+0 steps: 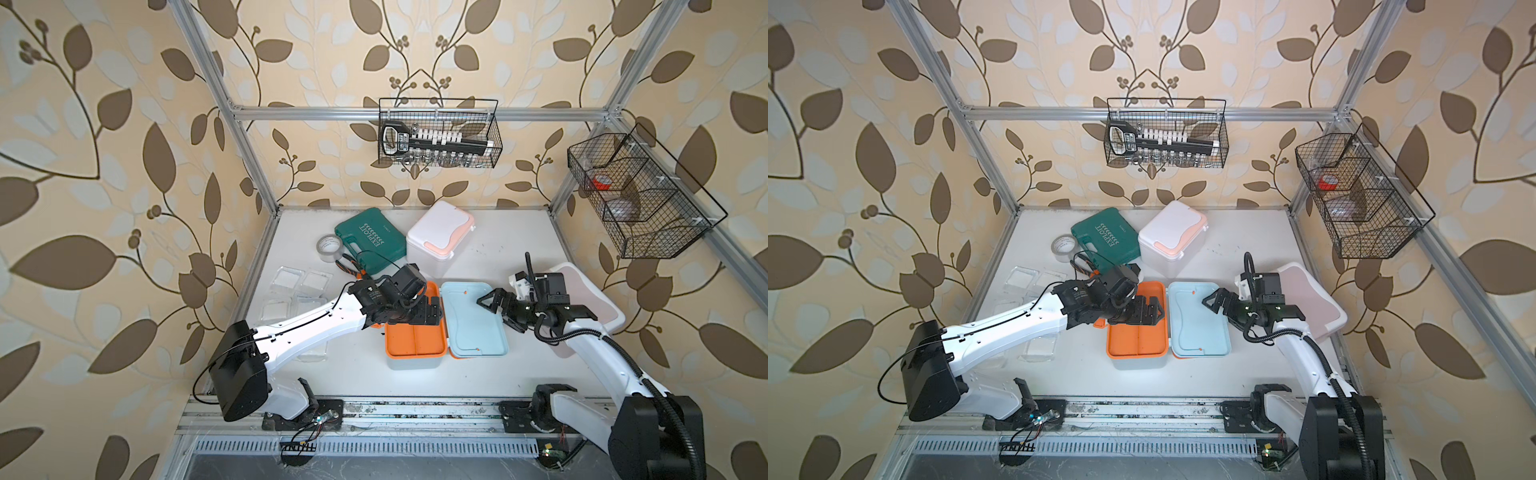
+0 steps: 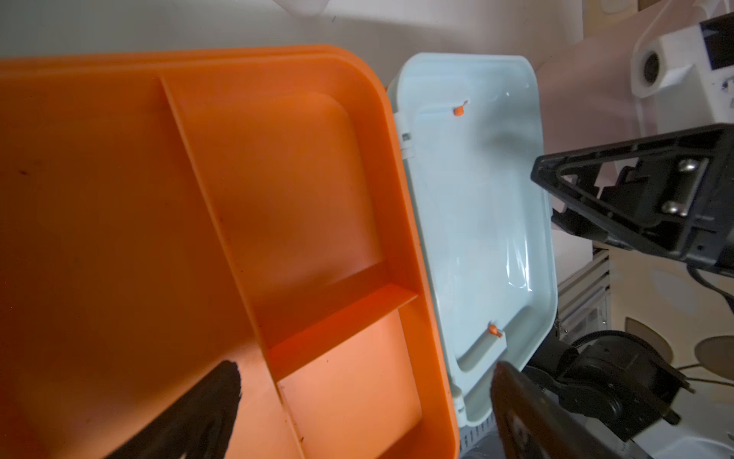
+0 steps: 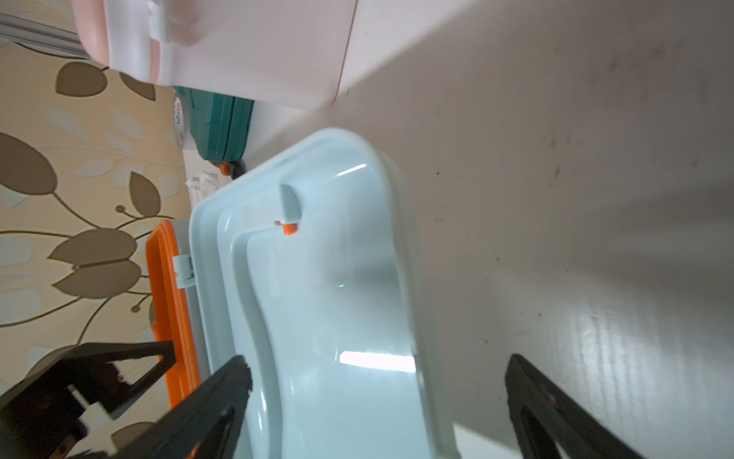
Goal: Open first aid kits and take out gauze
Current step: Close the lid of the first aid kit.
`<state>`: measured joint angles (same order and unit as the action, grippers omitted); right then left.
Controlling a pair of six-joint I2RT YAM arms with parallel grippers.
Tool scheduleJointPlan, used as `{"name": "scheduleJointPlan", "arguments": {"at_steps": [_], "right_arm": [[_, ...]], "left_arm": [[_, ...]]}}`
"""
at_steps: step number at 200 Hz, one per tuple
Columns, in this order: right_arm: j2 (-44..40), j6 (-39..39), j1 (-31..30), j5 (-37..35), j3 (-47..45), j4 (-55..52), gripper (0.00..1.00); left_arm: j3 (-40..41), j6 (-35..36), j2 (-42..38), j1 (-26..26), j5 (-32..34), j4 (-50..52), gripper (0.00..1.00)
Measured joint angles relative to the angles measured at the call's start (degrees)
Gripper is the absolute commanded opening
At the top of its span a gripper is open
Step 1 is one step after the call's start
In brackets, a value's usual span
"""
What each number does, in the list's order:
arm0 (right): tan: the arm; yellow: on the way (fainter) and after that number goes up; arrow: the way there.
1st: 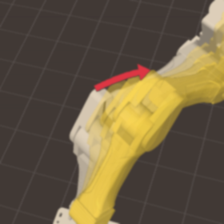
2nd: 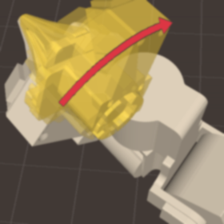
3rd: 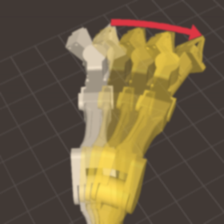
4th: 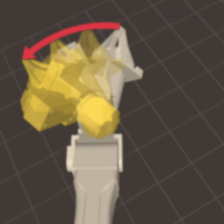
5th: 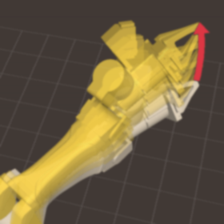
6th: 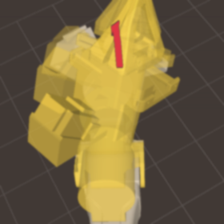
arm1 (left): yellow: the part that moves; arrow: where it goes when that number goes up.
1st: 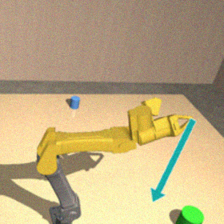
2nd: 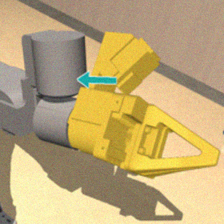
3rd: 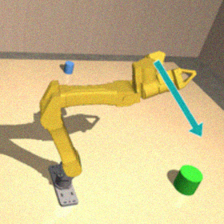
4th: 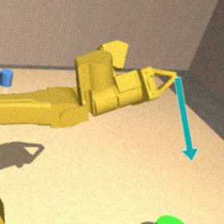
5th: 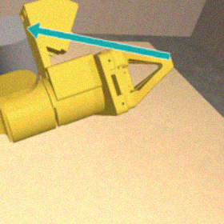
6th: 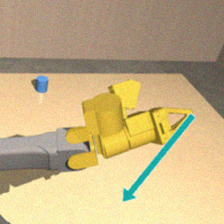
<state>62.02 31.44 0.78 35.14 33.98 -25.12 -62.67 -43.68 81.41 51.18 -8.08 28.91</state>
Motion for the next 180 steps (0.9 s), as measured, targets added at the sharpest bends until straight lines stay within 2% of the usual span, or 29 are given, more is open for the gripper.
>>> {"name": "scheduleJointPlan", "arguments": {"at_steps": [21, 42, 103, 144, 180], "right_arm": [[-0.5, 1.2, 0.0, 3.69, 0.02, 1.42, 1.0], [-2.23, 2.19, 0.66, 4.07, 1.07, 0.92, 1.0], [-7.85, 6.97, 0.5, 10.38, 12.57, -0.24, 1.0], [-8.44, 11.08, 0.33, 15.45, 14.78, 0.52, 0.99], [-8.41, 15.63, -3.43, 18.08, 14.78, 3.52, 0.99]], "left_arm": [[2.1, -1.42, 0.63, -0.33, -2.86, -5.07, 0.99], [2.99, -2.51, 1.01, -1.03, -3.78, -8.15, 0.99], [3.74, -3.85, 2.47, -1.27, -5.99, -14.58, 0.99], [4.07, -4.2, 2.86, -1.27, -7.04, -16.57, 0.99], [4.92, -4.33, 2.75, -1.27, -7.17, -18.27, 0.99]]}}
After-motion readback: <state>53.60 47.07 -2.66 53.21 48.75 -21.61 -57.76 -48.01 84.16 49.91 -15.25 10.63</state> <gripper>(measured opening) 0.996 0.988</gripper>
